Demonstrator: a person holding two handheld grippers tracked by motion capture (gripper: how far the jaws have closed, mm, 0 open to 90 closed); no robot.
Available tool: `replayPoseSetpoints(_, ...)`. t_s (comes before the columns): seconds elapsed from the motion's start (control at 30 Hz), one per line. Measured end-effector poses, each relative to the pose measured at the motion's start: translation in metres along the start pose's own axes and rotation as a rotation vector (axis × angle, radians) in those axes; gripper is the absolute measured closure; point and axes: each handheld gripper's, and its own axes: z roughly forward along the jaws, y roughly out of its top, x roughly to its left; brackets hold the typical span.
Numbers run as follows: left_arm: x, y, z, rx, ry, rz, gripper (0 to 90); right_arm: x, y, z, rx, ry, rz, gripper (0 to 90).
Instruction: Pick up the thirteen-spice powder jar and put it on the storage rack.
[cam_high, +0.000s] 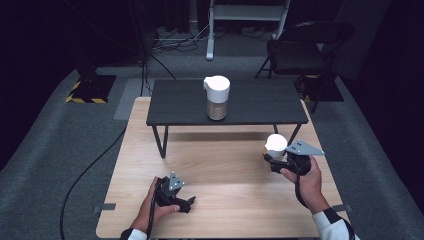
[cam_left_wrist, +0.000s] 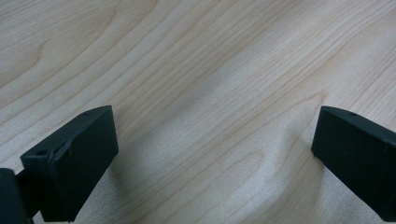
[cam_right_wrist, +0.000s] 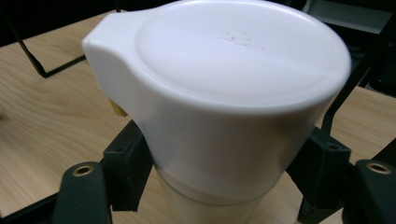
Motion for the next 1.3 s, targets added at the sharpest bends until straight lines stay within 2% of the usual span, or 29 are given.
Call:
replayPoseSetpoints(0.27, 0.0, 0.0, 0.0, 0.0, 0.001, 0.0, 0.4, 0.003, 0.027, -0.016, -0.021, -0.008, -0.012, 29.8)
replayPoseSetpoints(0.3, 0.0, 0.0, 0.0, 0.001, 0.002, -0.001, 0.4, 0.004, 0.034, -0.019, -0.029, -0.008, -0.016, 29.8)
replayPoseSetpoints(0.57, 0.0, 0.0, 0.0, 0.001, 0.001, -0.001, 0.4, 0.005, 0.06, -0.025, -0.043, -0.003, -0.018, 29.8)
replayPoseSetpoints(0.63, 0.0, 0.0, 0.0, 0.001, 0.001, 0.0, 0.4, 0.007, 0.072, -0.026, -0.043, -0.007, -0.014, 29.8)
replayPoseSetpoints(0.97, 0.0, 0.0, 0.0, 0.001, 0.001, -0.001, 0.4, 0.01, 0.103, -0.024, -0.04, -0.022, -0.003, 29.8)
replayPoseSetpoints(1.3, 0.0, 0.0, 0.0, 0.001, 0.001, 0.0, 0.4, 0.013, 0.13, -0.012, -0.079, -0.039, -0.012, 29.8)
